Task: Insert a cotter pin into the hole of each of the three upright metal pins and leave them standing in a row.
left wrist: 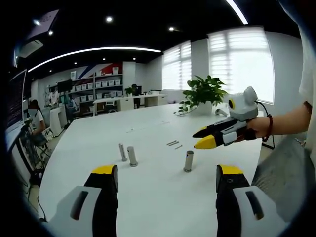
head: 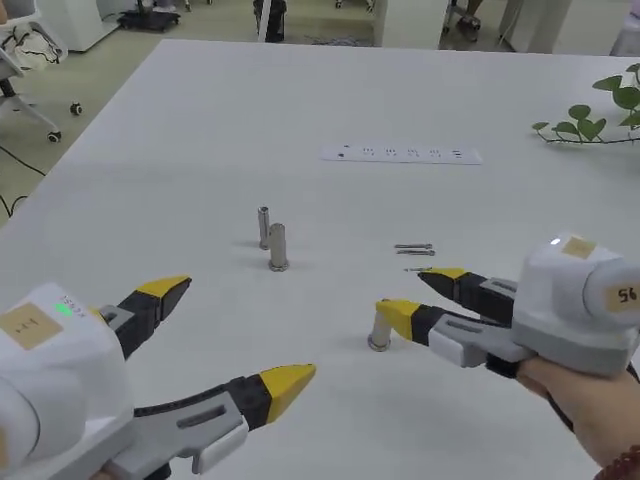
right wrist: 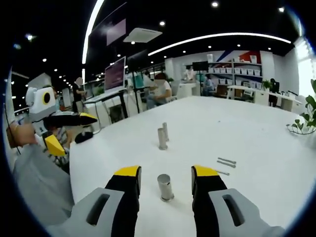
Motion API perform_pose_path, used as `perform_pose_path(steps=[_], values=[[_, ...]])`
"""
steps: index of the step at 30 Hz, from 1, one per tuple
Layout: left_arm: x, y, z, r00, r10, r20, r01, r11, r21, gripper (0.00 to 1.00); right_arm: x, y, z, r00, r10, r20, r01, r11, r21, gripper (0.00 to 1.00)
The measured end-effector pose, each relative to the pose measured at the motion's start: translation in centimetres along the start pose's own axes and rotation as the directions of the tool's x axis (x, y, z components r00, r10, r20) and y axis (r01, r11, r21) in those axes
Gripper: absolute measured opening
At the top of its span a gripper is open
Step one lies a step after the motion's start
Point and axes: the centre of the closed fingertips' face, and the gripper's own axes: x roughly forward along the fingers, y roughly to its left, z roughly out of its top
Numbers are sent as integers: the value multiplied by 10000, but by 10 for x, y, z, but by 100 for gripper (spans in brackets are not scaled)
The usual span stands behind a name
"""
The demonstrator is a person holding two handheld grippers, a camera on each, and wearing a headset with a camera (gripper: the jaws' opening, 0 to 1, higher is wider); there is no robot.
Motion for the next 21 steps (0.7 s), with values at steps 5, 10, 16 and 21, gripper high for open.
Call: perform_pose_path(steps=[5, 10, 16, 21], values=[[2, -2, -1, 10000, -82, -18, 82, 10000, 4, 82, -2, -10, 1, 9989, 304, -359, -307, 9995, -68, 42], [5, -3, -2, 9999, -143, -29, 143, 9999, -33, 83, -1, -26, -1, 9954, 479, -833, -507, 9982, -319, 42], [6, -4, -3, 9998, -188, -56, 188, 9998, -80, 82, 3, -45, -9, 9882, 508, -1447, -608, 9960, -652, 40], [9, -5, -5, 9996, -261, -104, 261, 9997, -24, 82, 9, -61, -16, 9821, 568, -1795, -694, 9955, -645, 39]])
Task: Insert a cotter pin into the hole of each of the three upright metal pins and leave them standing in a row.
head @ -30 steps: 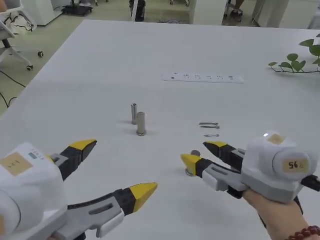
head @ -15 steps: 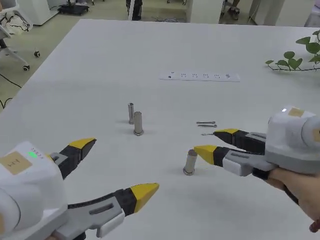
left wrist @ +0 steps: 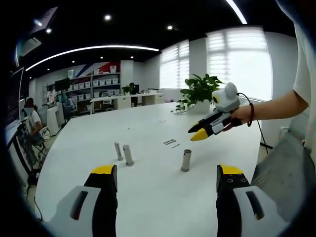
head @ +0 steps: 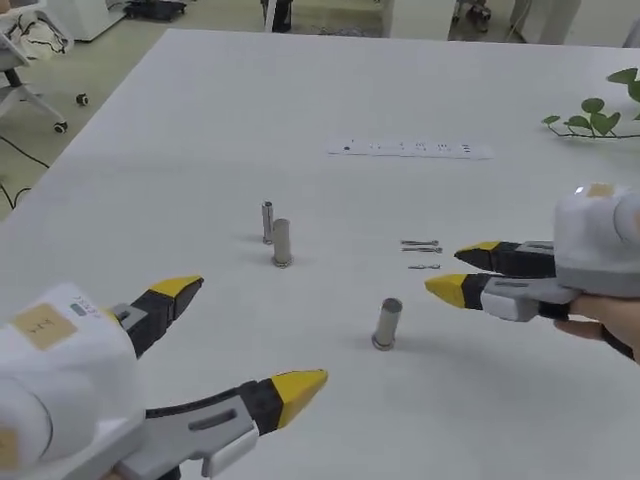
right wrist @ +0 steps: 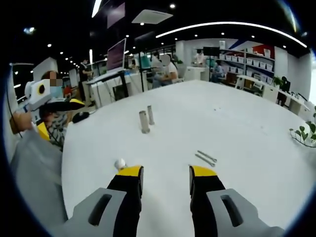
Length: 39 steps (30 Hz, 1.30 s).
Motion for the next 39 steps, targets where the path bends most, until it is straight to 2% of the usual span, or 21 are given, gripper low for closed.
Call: perform_pose_path(steps=[10, 13, 15, 27, 39], values=[[6, -1, -3, 9998, -186, -119, 186, 9998, -2, 81, 18, -21, -12, 9969, 230, -755, -247, 9995, -217, 36], [8, 0, -4, 9997, -203, -154, 202, 9998, -28, 81, 23, -25, -15, 9939, 366, -1041, -435, 9970, -643, 31], [8, 0, -4, 9996, -217, -169, 217, 9998, -44, 81, 27, -28, -16, 9922, 422, -1171, -503, 9964, -677, 28], [13, 2, -5, 9995, -238, -221, 236, 9997, -107, 81, 45, -48, -25, 9754, 594, -2125, -880, 9879, -1277, 26], [15, 5, -8, 9993, -166, -331, 160, 9997, -174, 80, 56, -75, -23, 9703, 331, -2397, -717, 9855, -1540, 23]])
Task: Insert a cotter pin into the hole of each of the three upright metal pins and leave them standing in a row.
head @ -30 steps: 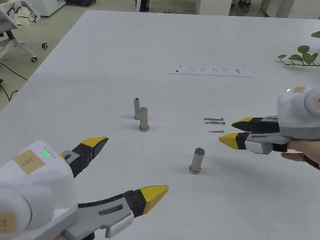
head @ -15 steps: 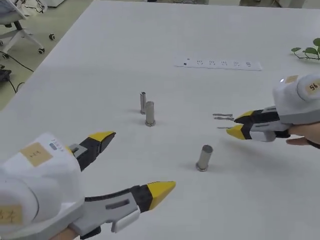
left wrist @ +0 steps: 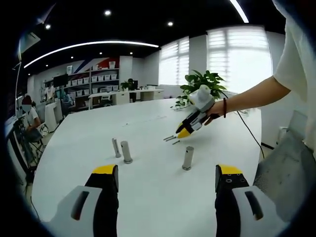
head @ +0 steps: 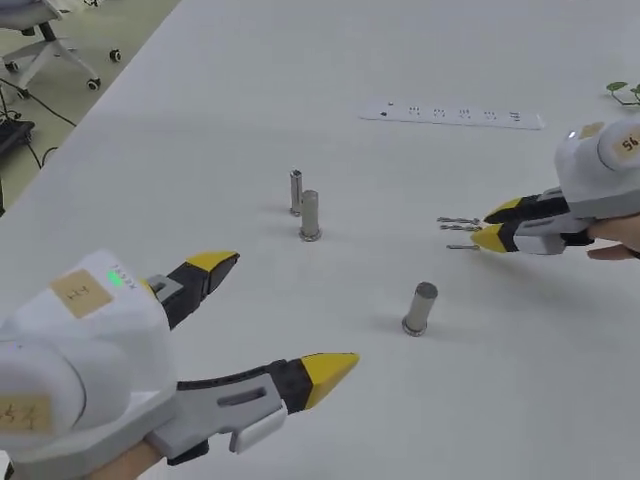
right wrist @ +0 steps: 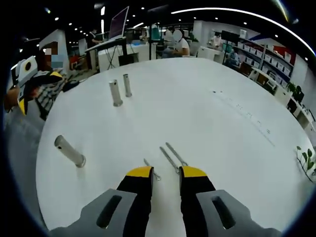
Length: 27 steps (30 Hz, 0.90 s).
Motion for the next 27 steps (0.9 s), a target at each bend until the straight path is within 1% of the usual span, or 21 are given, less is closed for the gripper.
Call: perform_pose_path(steps=[5, 7, 11, 14, 20, 24, 27], values=[[2, 1, 1, 10000, -6, 25, 6, 10000, -15, 80, 6, -6, -3, 9998, 33, -212, -38, 9997, -230, 20], [2, 1, 1, 10000, -17, 26, 17, 10000, -2, 80, 8, -8, -4, 9995, 40, -298, -50, 9994, -336, 17], [3, 1, 1, 10000, -17, 3, 17, 10000, 21, 80, 12, -12, -5, 9986, 68, -531, -106, 9974, -706, 16], [3, 2, 2, 10000, -11, 27, 11, 10000, 15, 79, 13, -13, -3, 9981, 123, -603, -183, 9948, -1006, 13], [4, 4, 1, 10000, 30, 5, -30, 10000, 8, 79, 15, -13, -1, 9953, 333, -909, -475, 9860, -1596, 11], [4, 3, 1, 10000, -18, -9, 18, 10000, 21, 79, 19, -14, -3, 9906, 506, -1271, -766, 9750, -2086, 10], [4, 2, 0, 10000, -62, -60, 62, 10000, 77, 79, 20, -15, -5, 9883, 502, -1442, -818, 9716, -2219, 10]])
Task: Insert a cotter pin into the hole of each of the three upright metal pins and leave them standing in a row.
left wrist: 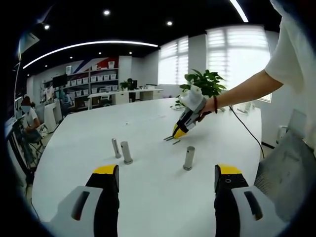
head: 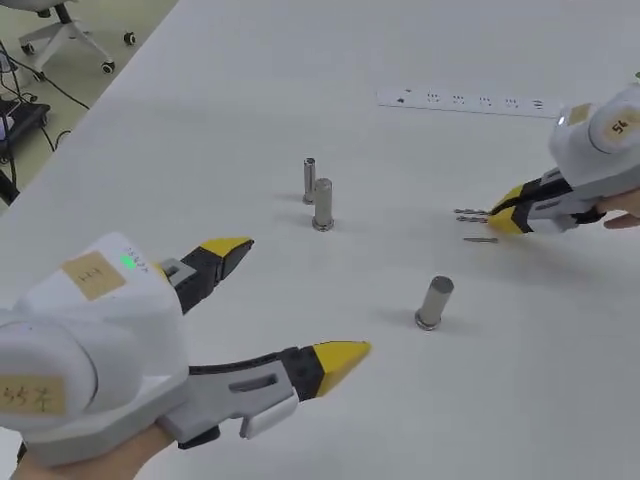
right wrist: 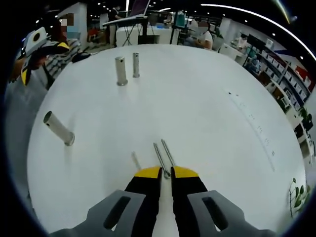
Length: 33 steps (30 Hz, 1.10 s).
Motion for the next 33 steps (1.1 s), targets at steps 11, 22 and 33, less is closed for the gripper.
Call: perform_pose_path(steps=[11, 22, 33], values=[[-1, 4, 0, 10000, 61, -9, -61, 10000, -13, 79, 1, 1, 0, 9969, 362, -695, -435, 9933, -1068, 9], [-1, 5, -1, 10000, 53, -35, -53, 10000, -40, 78, 3, 7, 1, 9881, 551, -1433, -861, 9716, -2205, 7], [-1, 4, -1, 9999, -8, -108, 8, 10000, 41, 78, 7, 6, 1, 9544, 1146, -2757, -1811, 9564, -2293, 6]])
